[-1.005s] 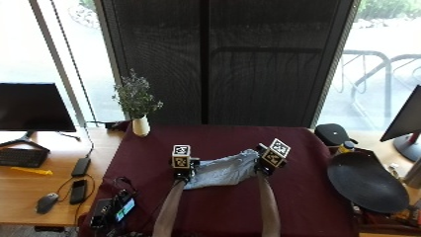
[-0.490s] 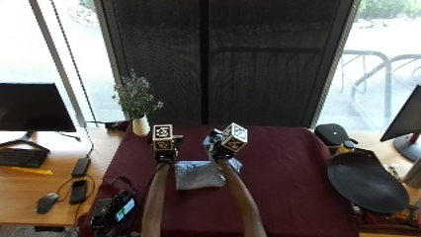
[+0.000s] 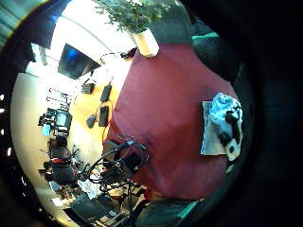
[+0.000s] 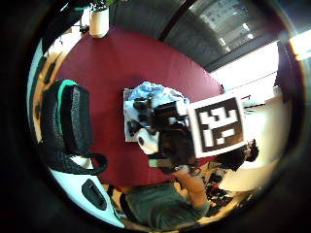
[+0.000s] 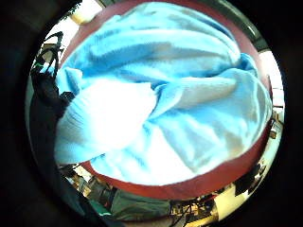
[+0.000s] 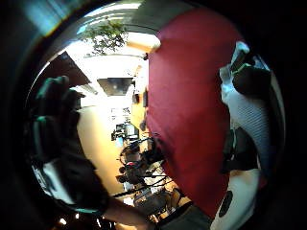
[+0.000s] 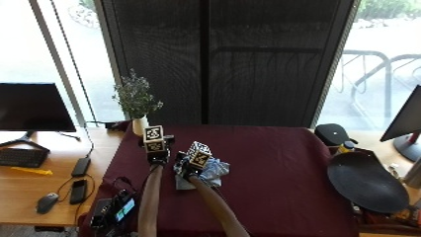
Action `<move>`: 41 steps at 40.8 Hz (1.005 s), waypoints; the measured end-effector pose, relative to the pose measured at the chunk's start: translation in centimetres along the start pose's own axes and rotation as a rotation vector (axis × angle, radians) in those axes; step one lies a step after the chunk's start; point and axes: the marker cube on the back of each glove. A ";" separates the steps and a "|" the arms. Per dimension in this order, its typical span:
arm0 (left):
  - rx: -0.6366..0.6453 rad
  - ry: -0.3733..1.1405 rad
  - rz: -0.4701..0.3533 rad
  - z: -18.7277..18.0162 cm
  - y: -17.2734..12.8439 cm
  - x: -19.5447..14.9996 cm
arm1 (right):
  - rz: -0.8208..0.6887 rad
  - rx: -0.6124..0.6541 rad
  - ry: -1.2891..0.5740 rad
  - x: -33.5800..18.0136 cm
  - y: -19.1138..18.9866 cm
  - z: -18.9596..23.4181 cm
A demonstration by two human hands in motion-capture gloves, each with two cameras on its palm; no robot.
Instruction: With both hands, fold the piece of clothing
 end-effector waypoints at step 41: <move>-0.111 -0.133 0.212 1.0 6.3 11.8 | 0.168 0.328 0.778 17.8 6.7 -25.2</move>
